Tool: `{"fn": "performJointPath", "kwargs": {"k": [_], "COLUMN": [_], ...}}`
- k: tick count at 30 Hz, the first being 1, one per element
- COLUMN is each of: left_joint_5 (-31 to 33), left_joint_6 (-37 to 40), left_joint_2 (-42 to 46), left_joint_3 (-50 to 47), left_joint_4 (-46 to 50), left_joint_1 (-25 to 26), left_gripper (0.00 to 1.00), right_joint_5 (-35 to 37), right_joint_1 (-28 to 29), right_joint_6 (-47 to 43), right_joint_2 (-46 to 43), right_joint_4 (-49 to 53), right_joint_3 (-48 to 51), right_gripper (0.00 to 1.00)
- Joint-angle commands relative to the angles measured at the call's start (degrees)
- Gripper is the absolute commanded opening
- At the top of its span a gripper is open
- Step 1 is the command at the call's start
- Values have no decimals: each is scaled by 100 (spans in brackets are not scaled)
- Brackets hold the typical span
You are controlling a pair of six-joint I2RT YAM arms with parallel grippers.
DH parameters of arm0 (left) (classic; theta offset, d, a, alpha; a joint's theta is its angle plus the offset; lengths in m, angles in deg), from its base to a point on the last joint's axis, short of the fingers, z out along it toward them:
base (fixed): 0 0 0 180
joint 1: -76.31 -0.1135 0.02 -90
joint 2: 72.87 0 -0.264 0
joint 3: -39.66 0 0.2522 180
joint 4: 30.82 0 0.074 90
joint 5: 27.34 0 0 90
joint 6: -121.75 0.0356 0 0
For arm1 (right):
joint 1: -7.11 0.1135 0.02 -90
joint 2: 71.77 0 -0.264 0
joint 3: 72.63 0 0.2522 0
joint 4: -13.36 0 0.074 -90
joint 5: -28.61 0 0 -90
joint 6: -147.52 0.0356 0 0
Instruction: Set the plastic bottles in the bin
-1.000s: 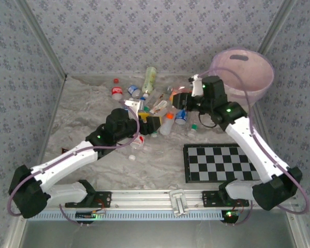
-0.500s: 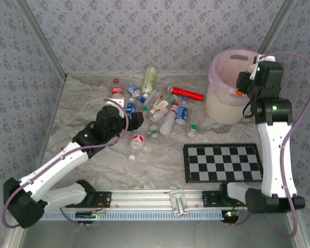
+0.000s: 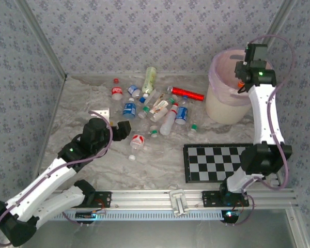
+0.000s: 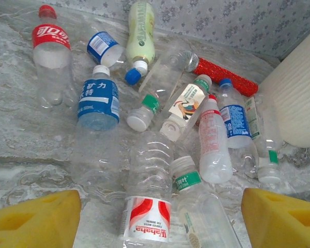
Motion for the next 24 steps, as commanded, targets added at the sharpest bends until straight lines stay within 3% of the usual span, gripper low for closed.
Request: {"fn": "performJointPath", "kwargs": {"k": [1, 13, 18, 24], "left_joint_5": [141, -49, -154, -284], "left_joint_6": [-93, -153, -231, -167], "left_joint_2": [126, -45, -95, -311], "left_joint_3": [5, 92, 142, 356], "left_joint_4": [263, 397, 500, 648], "left_joint_1": [-43, -79, -80, -79], "left_gripper": [81, 82, 81, 82], "right_joint_5": [-289, -1231, -1491, -1643], "right_joint_1": [-55, -128, -127, -91], "right_joint_6": [-80, 109, 223, 259], "right_joint_2": [361, 1661, 1303, 841], "right_joint_4": [812, 2147, 1887, 2431], "right_joint_3": [-316, -631, 253, 837], "right_gripper": [0, 0, 1, 1]}}
